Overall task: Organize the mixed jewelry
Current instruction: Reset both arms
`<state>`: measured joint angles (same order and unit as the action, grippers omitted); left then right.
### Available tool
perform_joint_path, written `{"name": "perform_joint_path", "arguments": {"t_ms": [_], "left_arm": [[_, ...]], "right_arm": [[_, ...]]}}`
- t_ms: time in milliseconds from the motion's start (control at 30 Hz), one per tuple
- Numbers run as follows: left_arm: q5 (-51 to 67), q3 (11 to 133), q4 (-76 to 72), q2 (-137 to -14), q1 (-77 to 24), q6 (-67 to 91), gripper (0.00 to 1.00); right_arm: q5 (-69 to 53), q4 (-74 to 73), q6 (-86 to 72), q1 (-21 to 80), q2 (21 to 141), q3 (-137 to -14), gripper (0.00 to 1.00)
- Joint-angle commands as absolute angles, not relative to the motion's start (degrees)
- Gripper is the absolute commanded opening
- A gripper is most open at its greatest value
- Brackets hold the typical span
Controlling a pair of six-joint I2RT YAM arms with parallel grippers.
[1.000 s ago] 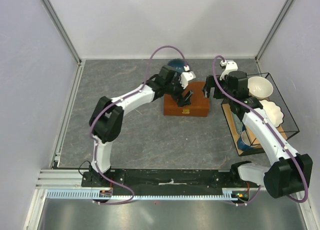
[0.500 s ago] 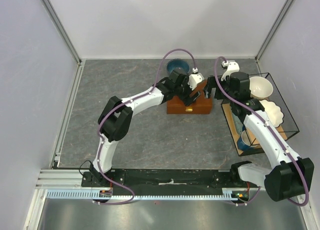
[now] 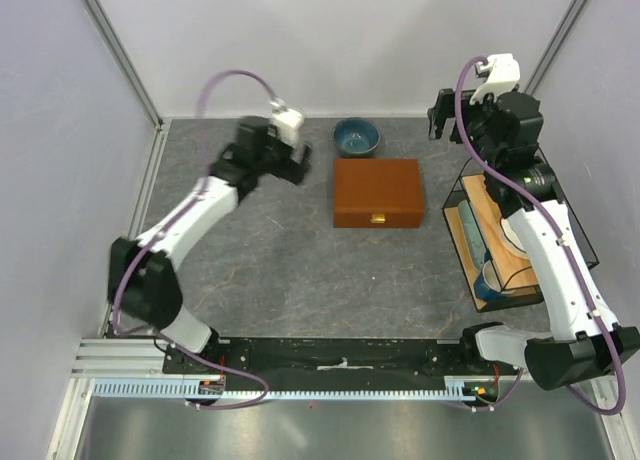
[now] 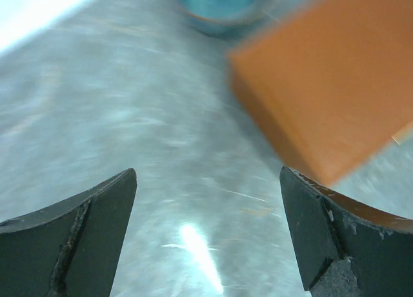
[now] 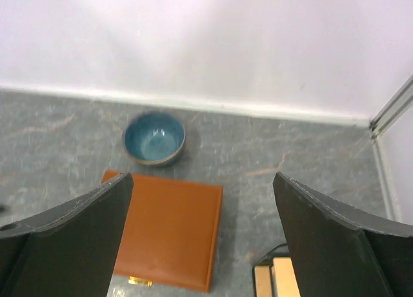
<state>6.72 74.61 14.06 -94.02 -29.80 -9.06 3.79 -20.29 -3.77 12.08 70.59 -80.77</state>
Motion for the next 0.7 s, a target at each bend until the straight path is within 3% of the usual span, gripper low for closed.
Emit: {"name": "perform_joint_path", "arguments": {"t_ms": [0,233,667], "left_arm": [[6.51,77.51,12.04,-81.85,-18.65,-0.79,0.99],[1.68,88.93,19.16,-79.89,-14.24,-6.24,0.99],[1.14,87.71,16.52,-75.58,-13.8,-0.88,0.99]], "right_arm": [[7.99,-19.17,-0.44,11.87,72.59,-88.14,0.98],[12.74,-15.47,-0.44,11.87,74.27,-90.61,0.98],[13.18,-13.54,-0.35,11.95,74.09,-90.79,0.98]]}}
